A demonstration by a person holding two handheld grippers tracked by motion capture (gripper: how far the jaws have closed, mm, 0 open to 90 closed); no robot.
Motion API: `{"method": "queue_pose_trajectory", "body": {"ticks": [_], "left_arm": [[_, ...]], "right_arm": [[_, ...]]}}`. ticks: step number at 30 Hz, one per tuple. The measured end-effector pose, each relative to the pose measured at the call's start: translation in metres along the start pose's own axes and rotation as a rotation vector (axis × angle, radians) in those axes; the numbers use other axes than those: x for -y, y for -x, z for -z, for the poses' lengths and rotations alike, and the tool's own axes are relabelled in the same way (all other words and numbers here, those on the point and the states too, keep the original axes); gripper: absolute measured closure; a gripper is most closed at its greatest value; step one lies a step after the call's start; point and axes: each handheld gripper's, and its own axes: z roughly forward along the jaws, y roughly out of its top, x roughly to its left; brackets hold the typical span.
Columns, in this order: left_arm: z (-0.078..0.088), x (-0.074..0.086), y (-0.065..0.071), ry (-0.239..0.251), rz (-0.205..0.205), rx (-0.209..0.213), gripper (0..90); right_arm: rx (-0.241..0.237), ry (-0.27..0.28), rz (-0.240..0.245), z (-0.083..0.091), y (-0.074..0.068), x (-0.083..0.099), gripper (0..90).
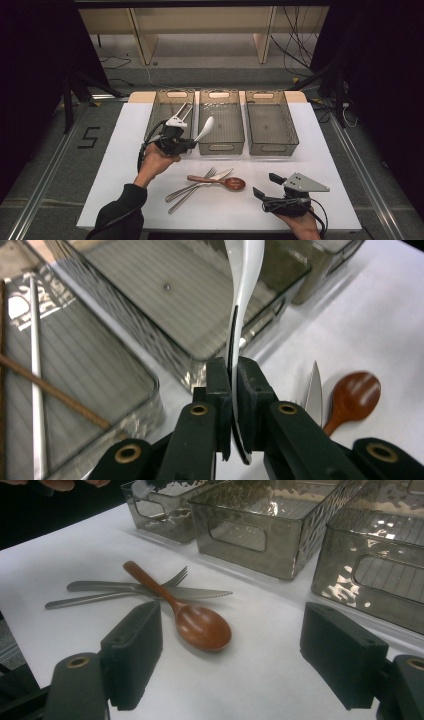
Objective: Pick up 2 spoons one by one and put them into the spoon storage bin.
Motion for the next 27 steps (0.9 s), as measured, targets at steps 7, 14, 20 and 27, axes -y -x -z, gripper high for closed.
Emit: {"method": "queue_pose_trajectory", "body": {"ticks": [7,14,20,27], "left_arm": [[-0.015,-0.02,-0.002,0.011,0.019,-0.01,84.7],[-0.032,-0.035,-0.003,0.011,0.046,-0.01,84.7],[-0.042,-0.045,-0.005,0.008,0.057,-0.022,84.7],[-0.055,-0.049,-0.01,-0.006,0.073,-0.042,84.7]], "right_arm": [[0.0,0.002,0.001,0.0,0.0,0.0,25.8],[-0.002,-0.001,0.0,0.0,0.0,0.0,25.8],[-0.004,0.0,0.0,0.001,0.0,0.0,25.8],[-0.005,0.002,0.007,0.001,0.001,0.001,25.8]]}}
